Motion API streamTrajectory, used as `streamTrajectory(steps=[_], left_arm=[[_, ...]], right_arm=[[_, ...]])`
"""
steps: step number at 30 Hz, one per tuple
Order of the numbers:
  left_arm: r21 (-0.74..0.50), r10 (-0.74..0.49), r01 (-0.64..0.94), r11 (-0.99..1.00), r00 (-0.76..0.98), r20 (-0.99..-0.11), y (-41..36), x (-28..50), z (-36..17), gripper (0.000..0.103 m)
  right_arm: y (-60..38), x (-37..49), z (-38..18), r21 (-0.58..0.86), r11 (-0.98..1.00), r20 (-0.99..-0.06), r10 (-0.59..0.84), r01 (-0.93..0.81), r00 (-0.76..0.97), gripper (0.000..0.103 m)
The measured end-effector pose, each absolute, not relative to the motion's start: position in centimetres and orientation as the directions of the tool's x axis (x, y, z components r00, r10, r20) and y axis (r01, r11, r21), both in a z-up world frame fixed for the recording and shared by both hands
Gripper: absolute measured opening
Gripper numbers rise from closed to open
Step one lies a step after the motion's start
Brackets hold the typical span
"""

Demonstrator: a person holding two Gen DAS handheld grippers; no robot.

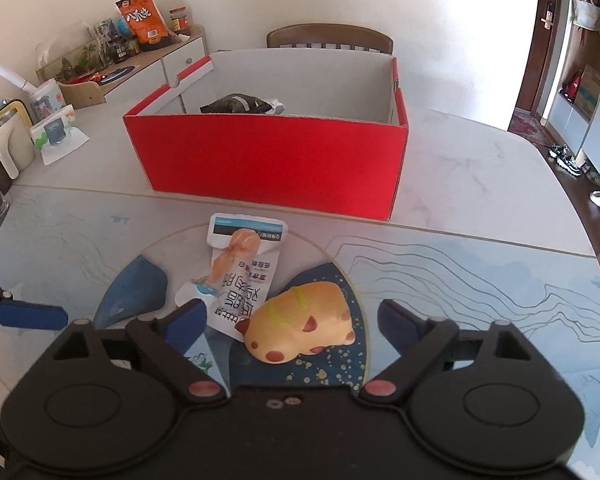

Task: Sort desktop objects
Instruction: 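Grasp the yellow squishy toy with the right tool while the left tool lowers onto the gold foil packet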

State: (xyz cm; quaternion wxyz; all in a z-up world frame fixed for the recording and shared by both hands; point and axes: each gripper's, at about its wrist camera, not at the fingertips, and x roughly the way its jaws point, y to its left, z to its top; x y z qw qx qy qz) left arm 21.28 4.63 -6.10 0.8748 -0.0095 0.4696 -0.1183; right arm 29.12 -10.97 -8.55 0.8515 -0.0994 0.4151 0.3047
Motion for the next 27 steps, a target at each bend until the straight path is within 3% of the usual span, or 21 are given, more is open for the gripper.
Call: streamTrajectory(steps=[1,4,12,27], left_arm=[[-0.127,-0.216,0.201,0.971,0.515,-0.83,4.5,21.3,-6.4,0.089],[-0.164,-0.258,0.222,0.961,0.508,-0.822,4.5,20.9,-6.8,0.103],[-0.184,-0.3,0.272,0.944,0.487,-0.82,3.4,20.3,-8.0,0.103],[-0.077,-0.286,0.375,0.924,0.543,-0.79,1.1,19.4,-9.6,0.103]], right_arm=[[-11.0,29.1,-8.7,0.083,0.794,-0.771,0.434,-0.602,0.466,0.093],[-10.9,29.2,-9.1,0.079,0.792,-0.778,0.429,-0.606,0.459,0.093],[-10.5,29.5,-10.2,0.068,0.791,-0.796,0.411,-0.608,0.445,0.093],[-9.8,30.4,-11.9,0.061,0.799,-0.812,0.388,-0.599,0.435,0.093]])
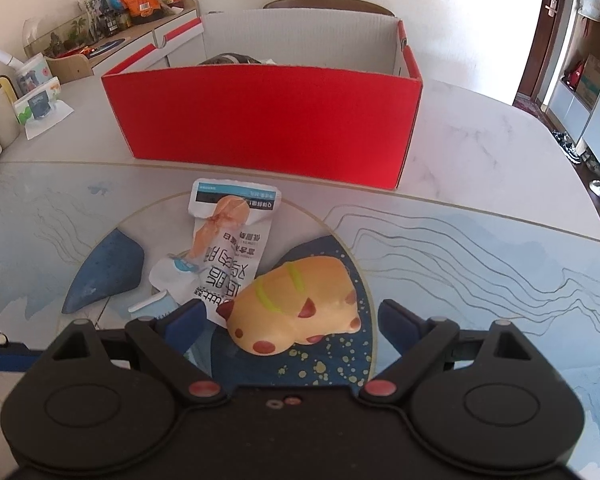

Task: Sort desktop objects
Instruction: 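Grasp the yellow squishy toy with the right tool while the left tool lowers onto the gold foil packet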

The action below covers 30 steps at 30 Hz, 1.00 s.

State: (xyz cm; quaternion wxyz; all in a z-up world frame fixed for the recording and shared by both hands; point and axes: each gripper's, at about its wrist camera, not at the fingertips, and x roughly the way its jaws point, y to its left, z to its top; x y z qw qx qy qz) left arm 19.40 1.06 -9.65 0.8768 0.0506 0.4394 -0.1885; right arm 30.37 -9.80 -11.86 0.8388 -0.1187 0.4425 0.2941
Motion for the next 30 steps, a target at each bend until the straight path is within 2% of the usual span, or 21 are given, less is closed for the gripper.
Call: streamTrajectory(steps=[16,19,24,28,30], left_arm=[[-0.061,-0.301,0.408,0.911,0.555,-0.775,1.1,18.7,-11.0,0.102],[-0.054,-0.307,0.424,0.904,0.557,-0.772,1.0,18.4,-11.1,0.101],[-0.055,-0.299,0.414,0.908,0.553,-0.777,1.4,18.6,-11.3,0.092],[-0.074,-0.311,0.413,0.908,0.546,-0.778,1.8,18.9,-11.2,0.088],[-0.082,-0.315,0.41,0.909,0.545,-0.777,2.0,19.0,-11.1,0.082]], right_arm=[[-9.4,30.5,-12.6,0.069,0.793,-0.828,0.384,-0.605,0.41,0.088],[-9.4,30.5,-12.7,0.067,0.794,-0.83,0.38,-0.604,0.408,0.084],[-9.5,30.6,-12.7,0.067,0.795,-0.833,0.377,-0.602,0.405,0.081],[-9.5,30.5,-12.6,0.06,0.795,-0.833,0.373,-0.603,0.409,0.078],[-9.5,30.5,-12.5,0.054,0.798,-0.833,0.367,-0.6,0.414,0.075]])
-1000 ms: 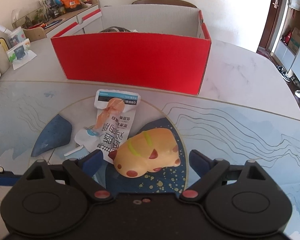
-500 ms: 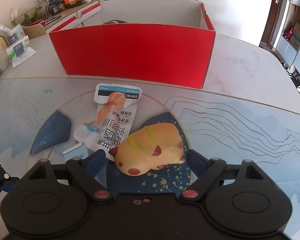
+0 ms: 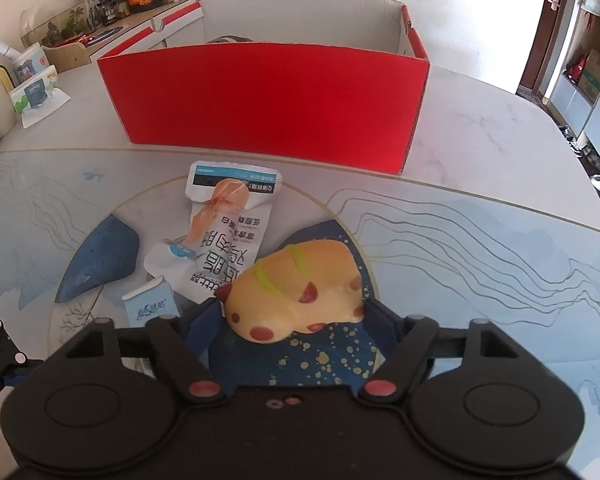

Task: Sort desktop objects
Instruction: 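Grasp the yellow squishy toy with the right tool while the left tool lowers onto the gold foil packet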

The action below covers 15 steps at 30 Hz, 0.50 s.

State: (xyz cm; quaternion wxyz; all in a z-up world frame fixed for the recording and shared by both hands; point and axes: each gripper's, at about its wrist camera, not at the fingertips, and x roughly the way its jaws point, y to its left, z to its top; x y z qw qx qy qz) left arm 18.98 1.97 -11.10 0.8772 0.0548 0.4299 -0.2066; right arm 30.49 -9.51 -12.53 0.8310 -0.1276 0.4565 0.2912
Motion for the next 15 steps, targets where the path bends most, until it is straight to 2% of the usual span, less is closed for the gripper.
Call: streamTrajectory(steps=[8,15], left_arm=[[-0.143,-0.349,0.388,0.911,0.535,-0.77,2.8,19.1,-11.0,0.069],[-0.178,-0.359,0.359,0.916,0.538,-0.763,3.2,19.0,-10.8,0.067]], right_arm=[[-10.0,30.3,-12.3,0.069,0.8,-0.833,0.375,-0.596,0.407,0.072],[-10.5,29.7,-11.7,0.075,0.799,-0.829,0.383,-0.597,0.408,0.071]])
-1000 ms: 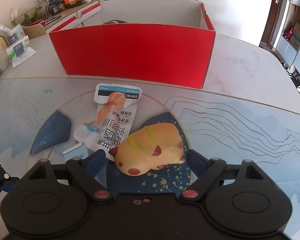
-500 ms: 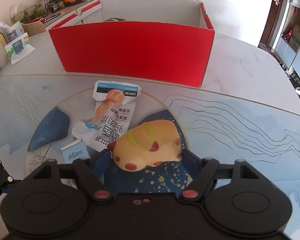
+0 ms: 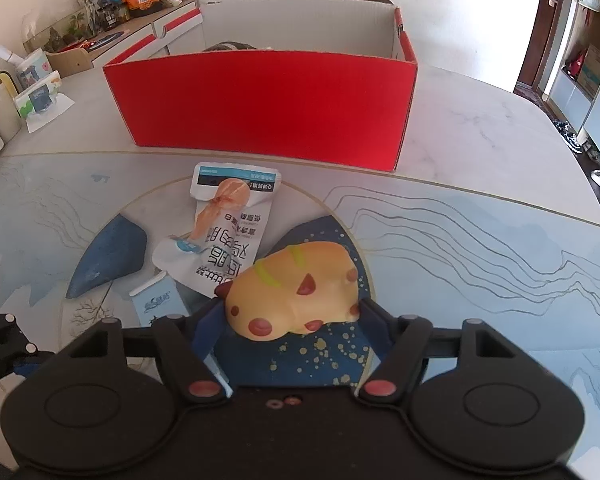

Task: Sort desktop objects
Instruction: 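Grasp the yellow squishy toy with the right tool while the left tool lowers onto the gold foil packet, then close the left tool on the gold foil packet and lift while the right tool lifts the yellow toy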

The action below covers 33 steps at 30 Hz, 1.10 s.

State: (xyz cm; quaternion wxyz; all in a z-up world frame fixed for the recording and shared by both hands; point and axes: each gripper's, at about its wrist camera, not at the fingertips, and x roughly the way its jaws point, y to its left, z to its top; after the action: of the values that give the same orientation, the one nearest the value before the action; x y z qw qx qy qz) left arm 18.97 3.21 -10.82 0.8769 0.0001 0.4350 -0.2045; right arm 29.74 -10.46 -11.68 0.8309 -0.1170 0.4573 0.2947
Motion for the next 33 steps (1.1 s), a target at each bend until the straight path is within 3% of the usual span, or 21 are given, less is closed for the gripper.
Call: streamTrajectory(steps=[11,31,32,33], left_arm=[[-0.229,-0.346,0.267,0.936,0.585,-0.734,5.3,19.0,-8.6,0.067],[-0.213,-0.255,0.152,0.965,0.728,-0.637,9.0,21.6,-2.7,0.067],[-0.212,-0.252,0.149,0.966,0.734,-0.631,9.1,21.9,-2.4,0.063],[-0.215,-0.253,0.149,0.965,0.739,-0.624,9.2,22.1,-2.1,0.046]], right_arm=[[-11.1,29.2,-9.8,0.101,0.81,-0.804,0.408,-0.577,0.432,0.07],[-11.7,30.2,-5.0,0.121,0.817,-0.73,0.458,-0.564,0.507,0.07],[-11.6,30.2,-4.8,0.122,0.816,-0.726,0.461,-0.565,0.51,0.07],[-11.6,30.3,-4.5,0.123,0.816,-0.721,0.465,-0.565,0.514,0.07]])
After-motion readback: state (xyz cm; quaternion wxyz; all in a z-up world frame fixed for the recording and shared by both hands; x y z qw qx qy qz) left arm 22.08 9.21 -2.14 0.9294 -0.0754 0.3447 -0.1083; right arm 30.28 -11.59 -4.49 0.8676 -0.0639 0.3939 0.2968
